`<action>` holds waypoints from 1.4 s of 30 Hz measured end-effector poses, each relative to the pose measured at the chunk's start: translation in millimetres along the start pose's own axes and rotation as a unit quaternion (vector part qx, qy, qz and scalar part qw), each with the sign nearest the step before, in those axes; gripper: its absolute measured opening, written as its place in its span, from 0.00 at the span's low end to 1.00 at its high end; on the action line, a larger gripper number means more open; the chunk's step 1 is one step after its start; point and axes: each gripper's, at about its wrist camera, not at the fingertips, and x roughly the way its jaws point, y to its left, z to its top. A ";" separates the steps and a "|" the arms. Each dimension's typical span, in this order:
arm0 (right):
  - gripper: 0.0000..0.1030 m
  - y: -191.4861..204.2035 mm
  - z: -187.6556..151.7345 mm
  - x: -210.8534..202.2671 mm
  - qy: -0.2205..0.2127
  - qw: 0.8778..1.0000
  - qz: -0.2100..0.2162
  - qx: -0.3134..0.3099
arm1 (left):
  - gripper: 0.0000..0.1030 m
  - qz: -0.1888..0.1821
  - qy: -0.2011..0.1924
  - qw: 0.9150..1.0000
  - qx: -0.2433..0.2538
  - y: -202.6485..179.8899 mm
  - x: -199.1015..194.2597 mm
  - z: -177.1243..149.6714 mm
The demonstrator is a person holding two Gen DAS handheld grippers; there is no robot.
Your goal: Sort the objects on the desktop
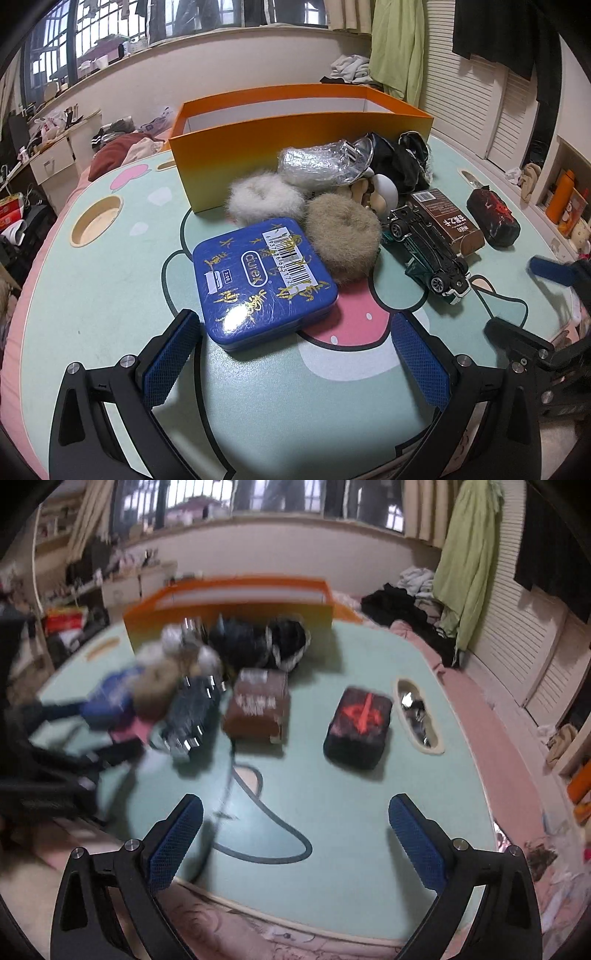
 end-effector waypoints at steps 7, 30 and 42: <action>1.00 -13.2 -4.5 8.0 -0.044 0.999 0.004 0.003 | 1.00 0.001 0.000 1.000 -0.002 0.0 -0.6 0.2; 1.00 -17.1 -1.4 10.9 -0.089 0.996 0.007 0.001 | 1.00 0.006 -0.001 1.000 -0.007 -0.4 -0.7 0.8; 1.00 -17.2 -1.7 10.6 -0.089 0.996 0.007 0.001 | 1.00 0.009 -0.001 1.000 -0.009 -0.3 -0.6 0.6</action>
